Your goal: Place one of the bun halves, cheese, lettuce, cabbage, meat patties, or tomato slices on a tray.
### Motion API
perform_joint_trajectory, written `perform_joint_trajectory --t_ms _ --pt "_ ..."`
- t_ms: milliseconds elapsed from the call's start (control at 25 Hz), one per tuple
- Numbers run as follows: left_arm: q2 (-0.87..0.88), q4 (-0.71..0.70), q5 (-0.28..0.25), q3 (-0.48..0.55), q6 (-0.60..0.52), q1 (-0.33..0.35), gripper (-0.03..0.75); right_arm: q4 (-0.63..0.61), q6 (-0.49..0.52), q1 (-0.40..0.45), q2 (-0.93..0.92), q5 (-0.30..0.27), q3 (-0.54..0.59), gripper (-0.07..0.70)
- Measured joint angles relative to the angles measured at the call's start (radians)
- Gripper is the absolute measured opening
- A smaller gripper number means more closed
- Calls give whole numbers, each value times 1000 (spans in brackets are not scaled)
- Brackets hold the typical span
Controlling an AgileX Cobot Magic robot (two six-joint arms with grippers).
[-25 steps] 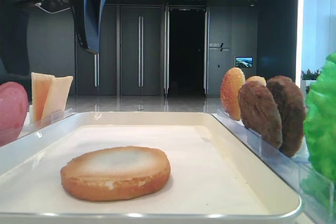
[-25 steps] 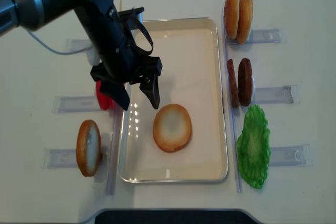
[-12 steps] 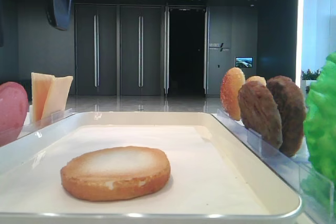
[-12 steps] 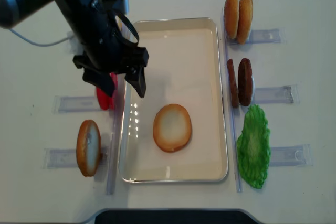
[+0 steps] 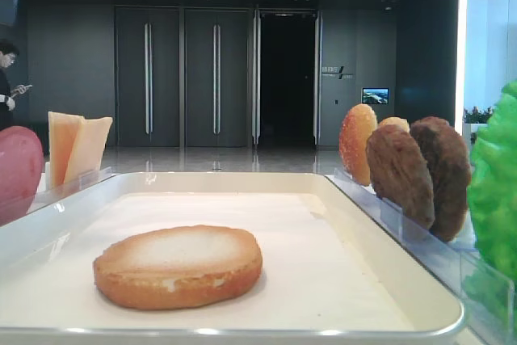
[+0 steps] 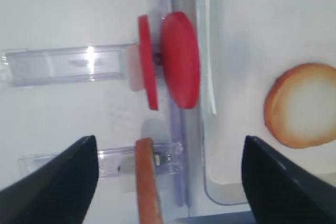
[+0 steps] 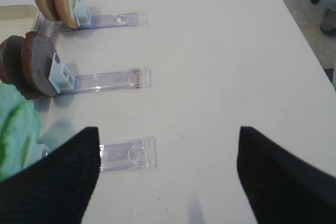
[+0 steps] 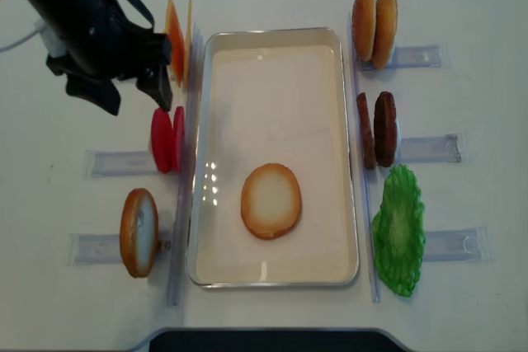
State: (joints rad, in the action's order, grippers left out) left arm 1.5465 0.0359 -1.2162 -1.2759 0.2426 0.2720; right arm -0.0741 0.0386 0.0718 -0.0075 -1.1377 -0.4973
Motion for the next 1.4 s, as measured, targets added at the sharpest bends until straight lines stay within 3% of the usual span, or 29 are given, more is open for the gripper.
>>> perform_joint_trajectory --t_ms 560,840,1400 --pt "-99 -84 -5 0 -116 -292 643 0 0 0 0 0 0 540" --pt "-197 -90 -8 34 -149 -307 644 0 0 0 0 0 0 540" --pt "-702 -73 -23 418 -194 -307 644 0 0 0 0 0 0 540"
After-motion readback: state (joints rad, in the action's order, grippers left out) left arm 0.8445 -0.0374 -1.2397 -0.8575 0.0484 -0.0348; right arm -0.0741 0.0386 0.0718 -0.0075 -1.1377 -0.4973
